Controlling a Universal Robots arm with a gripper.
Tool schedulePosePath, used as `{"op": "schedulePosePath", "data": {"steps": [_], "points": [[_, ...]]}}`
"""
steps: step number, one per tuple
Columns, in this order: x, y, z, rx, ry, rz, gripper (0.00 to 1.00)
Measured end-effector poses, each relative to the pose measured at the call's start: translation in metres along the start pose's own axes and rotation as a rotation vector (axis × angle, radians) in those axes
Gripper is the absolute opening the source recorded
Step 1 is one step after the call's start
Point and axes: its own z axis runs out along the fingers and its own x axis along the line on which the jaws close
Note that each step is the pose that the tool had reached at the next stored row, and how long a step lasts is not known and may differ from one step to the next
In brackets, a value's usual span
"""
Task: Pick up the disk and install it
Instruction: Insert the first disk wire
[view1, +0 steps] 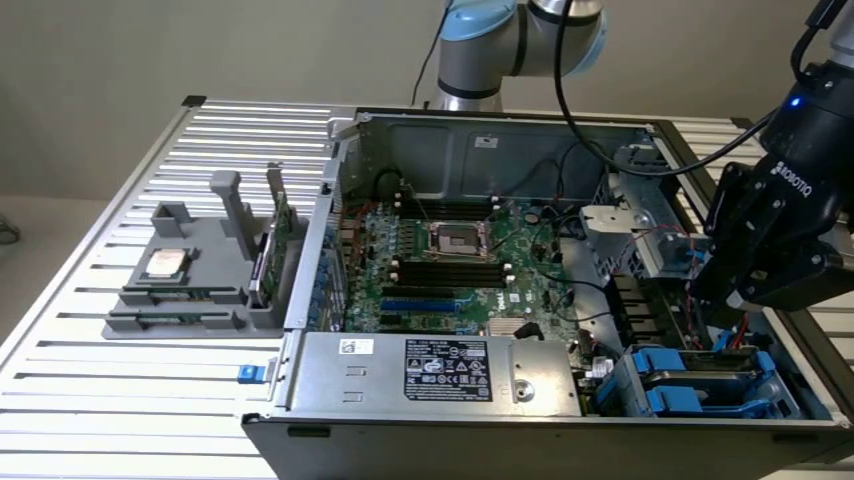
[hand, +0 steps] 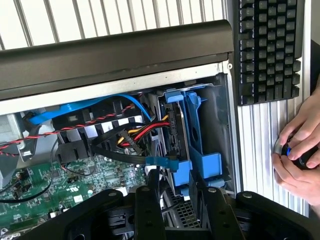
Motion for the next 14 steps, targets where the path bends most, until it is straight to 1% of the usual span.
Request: {"op": "schedulePosePath", "data": {"steps": [6,10,11,13,14], "points": [[0.0002,0.0039,-0.0004,0.0007,-0.0002,0.000,0.38],[-0.0016,0.0043,0.0000,0.0009,-0.0003,0.000,0.38],[-0.0019,0.0045,0.0002,0.0010,-0.0002,0.000,0.36],[-0.0026,0.0046,0.0004,0.0010,-0.0002,0.000,0.36],[-0.0030,0.0047,0.0005,0.0011,-0.0004,0.000,0.28]]}}
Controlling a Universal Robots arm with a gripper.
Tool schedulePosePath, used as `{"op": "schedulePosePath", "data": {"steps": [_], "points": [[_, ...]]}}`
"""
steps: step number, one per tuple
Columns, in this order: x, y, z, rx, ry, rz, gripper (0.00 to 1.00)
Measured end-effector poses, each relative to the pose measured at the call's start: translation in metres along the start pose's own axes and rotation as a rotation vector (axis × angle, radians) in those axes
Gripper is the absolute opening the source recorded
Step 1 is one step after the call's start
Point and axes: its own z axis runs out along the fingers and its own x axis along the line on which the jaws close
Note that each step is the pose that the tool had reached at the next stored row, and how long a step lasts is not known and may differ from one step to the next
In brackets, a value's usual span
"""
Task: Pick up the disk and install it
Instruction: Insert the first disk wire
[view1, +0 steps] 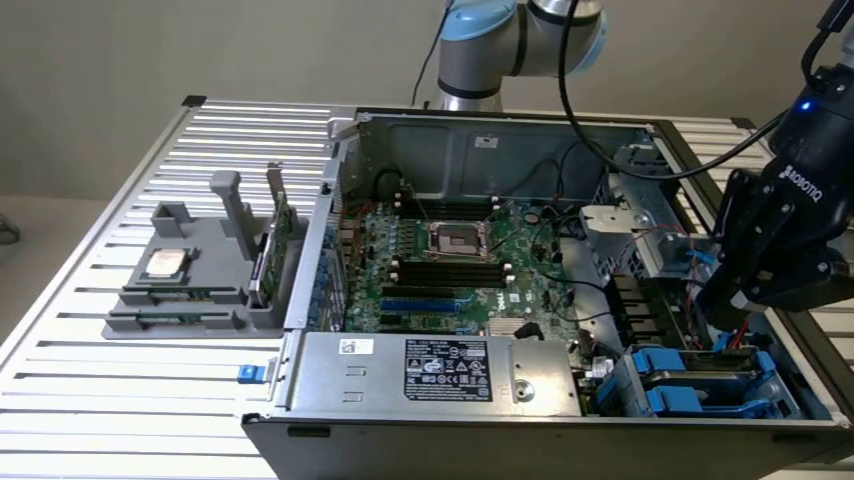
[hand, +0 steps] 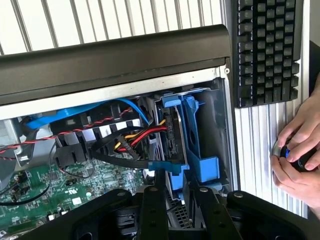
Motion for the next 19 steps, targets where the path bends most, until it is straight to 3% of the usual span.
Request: {"op": "schedulePosePath", "data": {"steps": [9,10,13,14,19], "points": [[-0.0032,0.0008,0.0010,0.0008,-0.0001,0.000,0.30],[-0.0036,0.0008,0.0011,0.0010,-0.0001,0.000,0.36],[-0.0047,0.0011,0.0014,0.0016,-0.0003,0.000,0.36],[-0.0050,0.0012,0.0015,0.0019,-0.0003,0.000,0.27],[-0.0066,0.0015,0.0019,0.0034,-0.0006,-0.001,0.16]]}}
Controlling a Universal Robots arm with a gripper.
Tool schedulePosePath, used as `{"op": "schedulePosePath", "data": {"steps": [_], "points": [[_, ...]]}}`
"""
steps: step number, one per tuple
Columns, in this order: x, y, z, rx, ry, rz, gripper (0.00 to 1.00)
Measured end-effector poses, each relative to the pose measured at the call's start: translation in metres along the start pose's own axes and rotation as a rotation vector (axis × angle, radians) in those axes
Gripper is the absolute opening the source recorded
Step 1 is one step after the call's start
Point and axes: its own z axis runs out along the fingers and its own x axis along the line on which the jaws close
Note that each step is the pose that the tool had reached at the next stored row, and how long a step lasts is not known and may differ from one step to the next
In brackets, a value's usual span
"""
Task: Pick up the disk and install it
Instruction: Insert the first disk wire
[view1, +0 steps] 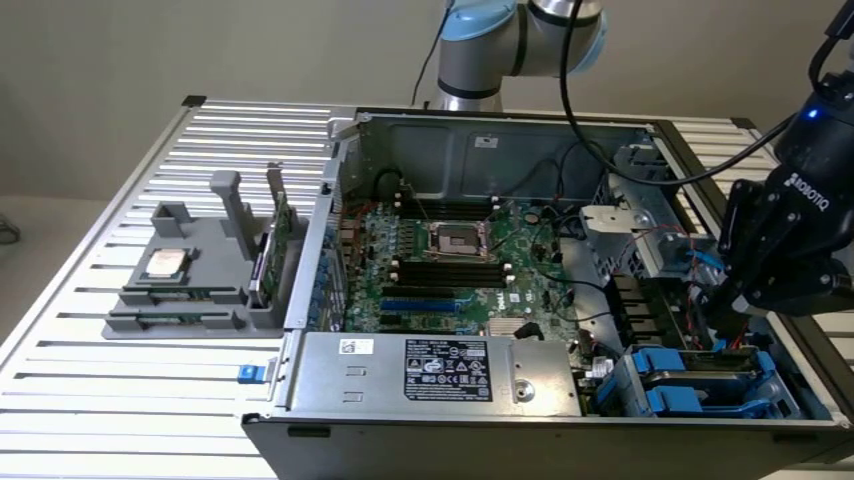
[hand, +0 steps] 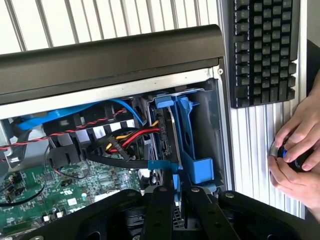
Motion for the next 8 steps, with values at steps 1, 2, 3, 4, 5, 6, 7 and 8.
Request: {"op": "schedulePosePath", "data": {"steps": [1,2,3,4,5,6,7,8], "points": [[-0.0002,0.0000,0.0000,0.0004,-0.0001,0.000,0.16],[-0.0004,0.0001,0.0001,0.0007,-0.0002,0.000,0.16],[-0.0006,0.0001,0.0001,0.0010,-0.0002,0.000,0.16],[-0.0007,0.0002,0.0002,0.0014,-0.0002,0.000,0.16],[-0.0007,0.0002,0.0002,0.0018,-0.0003,0.000,0.16],[-0.0008,0.0002,0.0003,0.0023,-0.0004,0.000,0.16],[-0.0008,0.0002,0.0002,0.0030,-0.0007,-0.001,0.16],[-0.0008,0.0002,0.0002,0.0037,-0.0008,-0.001,0.16]]}}
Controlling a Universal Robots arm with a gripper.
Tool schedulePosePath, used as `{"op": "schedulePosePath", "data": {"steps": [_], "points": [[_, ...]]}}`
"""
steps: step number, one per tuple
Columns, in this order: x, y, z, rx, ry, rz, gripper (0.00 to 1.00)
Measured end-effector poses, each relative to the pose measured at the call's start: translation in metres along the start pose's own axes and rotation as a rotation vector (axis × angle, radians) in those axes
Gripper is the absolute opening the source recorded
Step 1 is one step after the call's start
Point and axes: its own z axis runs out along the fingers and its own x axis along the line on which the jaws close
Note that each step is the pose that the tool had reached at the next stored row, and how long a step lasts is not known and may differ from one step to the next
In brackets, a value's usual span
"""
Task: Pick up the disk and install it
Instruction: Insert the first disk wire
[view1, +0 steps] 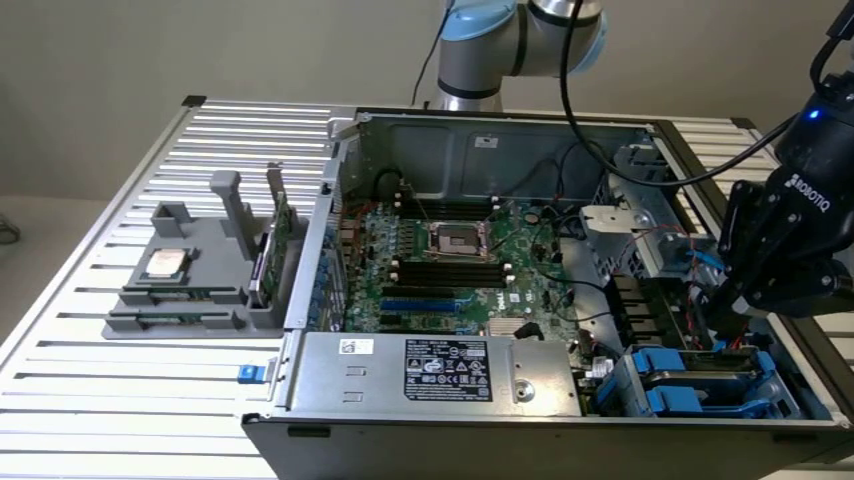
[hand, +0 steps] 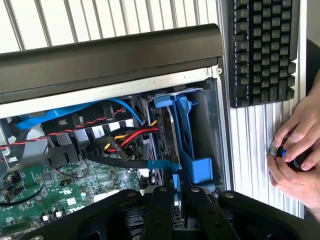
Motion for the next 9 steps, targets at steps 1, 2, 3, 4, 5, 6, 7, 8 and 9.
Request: {"op": "schedulePosePath", "data": {"steps": [1,2,3,4,5,6,7,8,9], "points": [[-0.0001,0.0000,0.0000,0.0006,-0.0001,0.000,0.16],[-0.0002,0.0001,0.0001,0.0011,-0.0001,0.000,0.16],[-0.0003,0.0001,0.0001,0.0015,-0.0003,0.000,0.16],[-0.0003,0.0001,0.0001,0.0018,-0.0003,0.000,0.17],[-0.0004,0.0001,0.0001,0.0021,-0.0005,0.000,0.17],[-0.0007,0.0001,0.0001,0.0023,-0.0005,0.000,0.24],[-0.0010,0.0002,0.0002,0.0026,-0.0005,-0.001,0.24],[-0.0014,0.0003,0.0003,0.0029,-0.0006,-0.001,0.24],[-0.0017,0.0004,0.0004,0.0033,-0.0007,-0.001,0.24]]}}
